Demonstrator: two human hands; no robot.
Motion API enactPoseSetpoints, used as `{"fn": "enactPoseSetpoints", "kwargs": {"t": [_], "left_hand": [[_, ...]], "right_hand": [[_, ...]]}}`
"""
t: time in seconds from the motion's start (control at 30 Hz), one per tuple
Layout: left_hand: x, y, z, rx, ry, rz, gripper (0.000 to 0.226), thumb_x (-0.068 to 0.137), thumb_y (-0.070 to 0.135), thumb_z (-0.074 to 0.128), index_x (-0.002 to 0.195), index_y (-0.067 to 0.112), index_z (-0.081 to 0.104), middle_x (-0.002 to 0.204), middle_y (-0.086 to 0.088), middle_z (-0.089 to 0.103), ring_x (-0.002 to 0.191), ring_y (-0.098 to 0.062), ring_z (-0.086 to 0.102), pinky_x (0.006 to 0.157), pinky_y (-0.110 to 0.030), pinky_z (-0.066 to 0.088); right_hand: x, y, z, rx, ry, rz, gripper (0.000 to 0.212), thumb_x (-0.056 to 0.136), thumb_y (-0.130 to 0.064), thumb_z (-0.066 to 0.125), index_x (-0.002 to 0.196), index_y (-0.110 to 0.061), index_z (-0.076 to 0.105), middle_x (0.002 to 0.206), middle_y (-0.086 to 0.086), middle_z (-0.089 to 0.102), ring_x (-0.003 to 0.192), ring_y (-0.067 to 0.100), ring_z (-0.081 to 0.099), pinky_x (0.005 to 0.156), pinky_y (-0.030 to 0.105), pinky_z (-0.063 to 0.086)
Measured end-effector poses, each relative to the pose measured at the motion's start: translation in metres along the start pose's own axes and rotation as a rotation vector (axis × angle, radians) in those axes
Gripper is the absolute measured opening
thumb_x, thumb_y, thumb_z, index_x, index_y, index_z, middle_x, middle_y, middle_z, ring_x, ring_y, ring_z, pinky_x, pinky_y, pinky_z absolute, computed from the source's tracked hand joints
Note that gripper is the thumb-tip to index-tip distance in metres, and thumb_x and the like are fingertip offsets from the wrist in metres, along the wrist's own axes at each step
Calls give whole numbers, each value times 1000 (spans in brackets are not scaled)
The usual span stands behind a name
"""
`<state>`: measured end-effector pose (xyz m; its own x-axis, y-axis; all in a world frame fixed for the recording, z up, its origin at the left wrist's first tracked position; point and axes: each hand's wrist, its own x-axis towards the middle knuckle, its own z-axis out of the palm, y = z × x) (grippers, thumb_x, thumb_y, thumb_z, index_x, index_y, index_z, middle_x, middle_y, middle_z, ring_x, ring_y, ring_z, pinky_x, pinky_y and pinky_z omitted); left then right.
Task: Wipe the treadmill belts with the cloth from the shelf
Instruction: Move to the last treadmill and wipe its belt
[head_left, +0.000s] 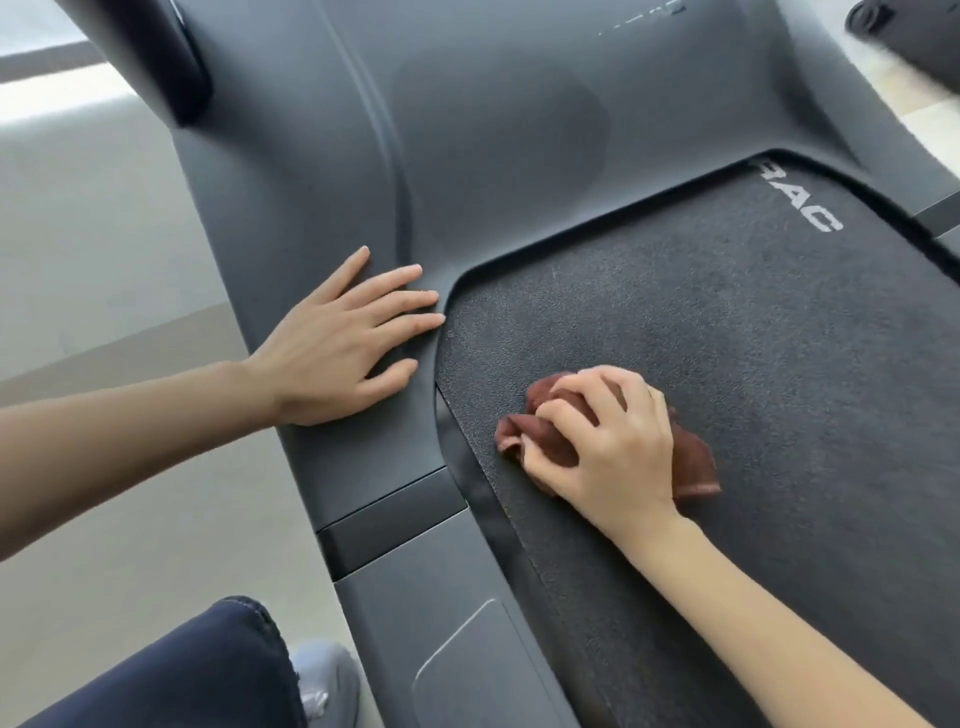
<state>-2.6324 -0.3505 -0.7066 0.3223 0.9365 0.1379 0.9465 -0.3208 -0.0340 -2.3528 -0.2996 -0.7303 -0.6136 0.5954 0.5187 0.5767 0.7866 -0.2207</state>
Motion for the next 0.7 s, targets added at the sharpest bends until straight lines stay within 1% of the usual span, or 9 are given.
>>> {"fn": "enactPoseSetpoints", "kwargs": {"t": [0.1,0.17,0.27,0.33,0.4,0.47,0.57,0.63,0.7], "left_hand": [[0,2,3,46,-10,-23,56,92,42,30,140,18,46,144,0,46,141,-19,27,117,-50,10],[1,2,3,51,-6,-29,56,92,42,30,140,18,46,144,0,46,140,-19,28,117,-50,11],[2,4,1,50,-3,-32,56,91,41,30,140,18,46,143,-1,47,140,-19,29,116,-51,12],[1,4,1,65,-8,-40,56,91,41,30,140,18,46,143,-1,47,140,-17,28,116,-51,12],[1,5,1,78,-13,-35,56,91,40,30,139,18,46,143,-2,47,140,-14,25,116,-52,12],[0,5,1,75,-23,-34,56,91,40,29,140,17,46,143,-3,47,141,-12,20,116,-52,11],[3,12,1,43,-23,-62,60,89,43,30,139,14,45,143,-6,46,142,-10,14,115,-55,10],[11,29,1,6,-43,16,61,89,44,31,139,13,46,144,-7,45,142,-16,21,115,-55,10],[23,57,7,-37,-47,129,61,90,45,32,140,13,45,147,-5,42,141,-21,25,117,-51,9]], "right_hand": [[63,8,37,-80,5,18,24,71,-44,65,81,-22,67,97,1,66,90,33,59,73,41,45],[104,13,55,-146,-37,103,32,69,-48,60,88,-23,66,96,2,63,87,32,58,70,40,44],[116,9,57,-168,-94,200,39,65,-48,57,91,-20,64,95,3,61,85,31,56,69,39,42],[90,4,43,-164,-80,144,36,65,-47,58,88,-20,65,96,3,62,87,32,56,70,39,40],[47,-1,16,-82,-79,94,34,66,-45,62,89,-20,67,100,3,63,91,32,56,72,39,38],[-7,-8,-15,-10,-85,75,30,68,-41,65,89,-19,68,102,2,64,96,33,57,76,41,39],[-99,-15,-71,-4,-100,88,28,70,-36,71,93,-20,67,103,3,65,102,31,57,85,45,41],[-143,-10,-99,-37,-94,83,30,71,-36,73,97,-23,64,102,3,67,104,29,57,91,48,41],[-156,0,-108,-59,-81,86,31,73,-39,73,98,-24,61,100,4,68,103,30,59,93,49,41]]}}
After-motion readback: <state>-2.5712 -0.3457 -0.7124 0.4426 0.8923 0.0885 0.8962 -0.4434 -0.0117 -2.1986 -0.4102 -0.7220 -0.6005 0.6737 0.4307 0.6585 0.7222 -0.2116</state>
